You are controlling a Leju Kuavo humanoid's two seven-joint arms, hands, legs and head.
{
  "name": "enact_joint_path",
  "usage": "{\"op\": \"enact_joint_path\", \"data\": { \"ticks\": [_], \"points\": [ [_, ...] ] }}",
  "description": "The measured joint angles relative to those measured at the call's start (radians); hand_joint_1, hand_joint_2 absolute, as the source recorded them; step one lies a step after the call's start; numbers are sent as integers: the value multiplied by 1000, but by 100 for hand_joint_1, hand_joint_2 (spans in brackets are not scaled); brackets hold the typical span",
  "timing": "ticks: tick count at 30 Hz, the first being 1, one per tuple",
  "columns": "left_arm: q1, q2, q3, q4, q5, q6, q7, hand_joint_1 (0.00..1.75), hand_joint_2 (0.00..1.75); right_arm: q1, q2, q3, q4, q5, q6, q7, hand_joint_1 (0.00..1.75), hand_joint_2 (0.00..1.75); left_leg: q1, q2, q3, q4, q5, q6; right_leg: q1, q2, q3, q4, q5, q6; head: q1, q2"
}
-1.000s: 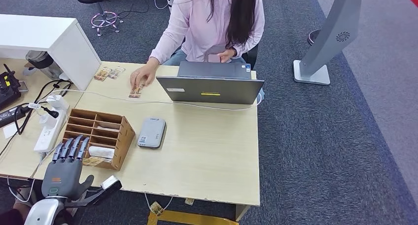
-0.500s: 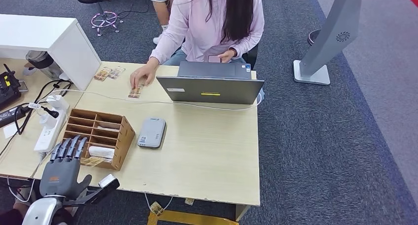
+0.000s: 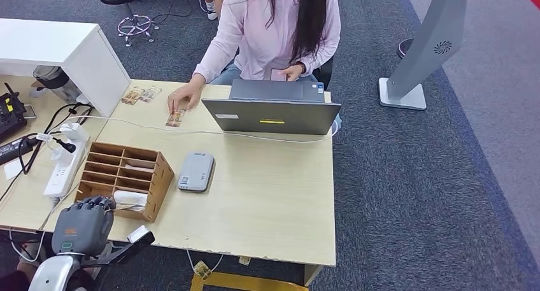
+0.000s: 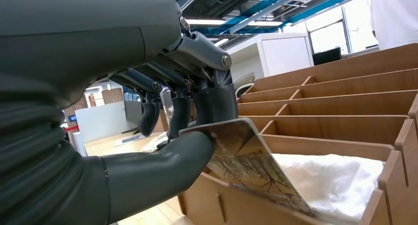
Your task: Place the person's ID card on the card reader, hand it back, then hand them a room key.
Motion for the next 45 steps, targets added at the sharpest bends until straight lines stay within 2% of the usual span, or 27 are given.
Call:
{"op": "enact_joint_path", "data": {
  "ticks": [10,16,28,31,34,37,40,45],
  "points": [
    [17,19,0,-2,6,39,-25,175,175,0,0,2,1,-23,-10,-2,0,175,0,0,0,0,0,0,0,0,0,0,0,0,0,0],
    [22,24,0,-37,18,103,-44,175,175,0,0,4,1,-30,-7,-18,0,175,0,0,0,0,0,0,0,0,0,0,0,0,0,0],
    [78,22,-37,-294,20,208,-66,175,175,0,0,4,1,-53,-9,-25,0,175,0,0,0,0,0,0,0,0,-1,0,0,0,0,0],
    [62,31,-56,-342,28,231,-68,175,175,-1,0,6,1,-51,-7,-15,0,175,0,0,0,0,0,0,0,0,-1,0,0,0,0,0],
    [-7,50,-73,-349,28,221,-50,175,175,-2,-1,14,1,-35,4,-9,0,175,0,-1,0,0,1,0,0,-2,-2,0,0,0,0,0],
    [-131,74,-89,-304,14,194,-30,175,175,-7,-2,30,2,-17,17,-10,0,175,0,-3,0,0,3,-1,0,-4,-1,0,2,-2,0,0],
    [-292,103,-113,-187,-13,178,-19,175,175,-15,-6,49,2,-2,32,-17,0,175,1,-4,-1,0,7,-2,0,-5,-2,0,5,-2,0,0],
    [-560,129,-175,82,-79,188,-11,175,175,-24,-12,79,2,10,50,-18,0,175,1,-4,-2,0,10,-2,1,-5,-3,0,8,-3,0,0]
  ]
}}
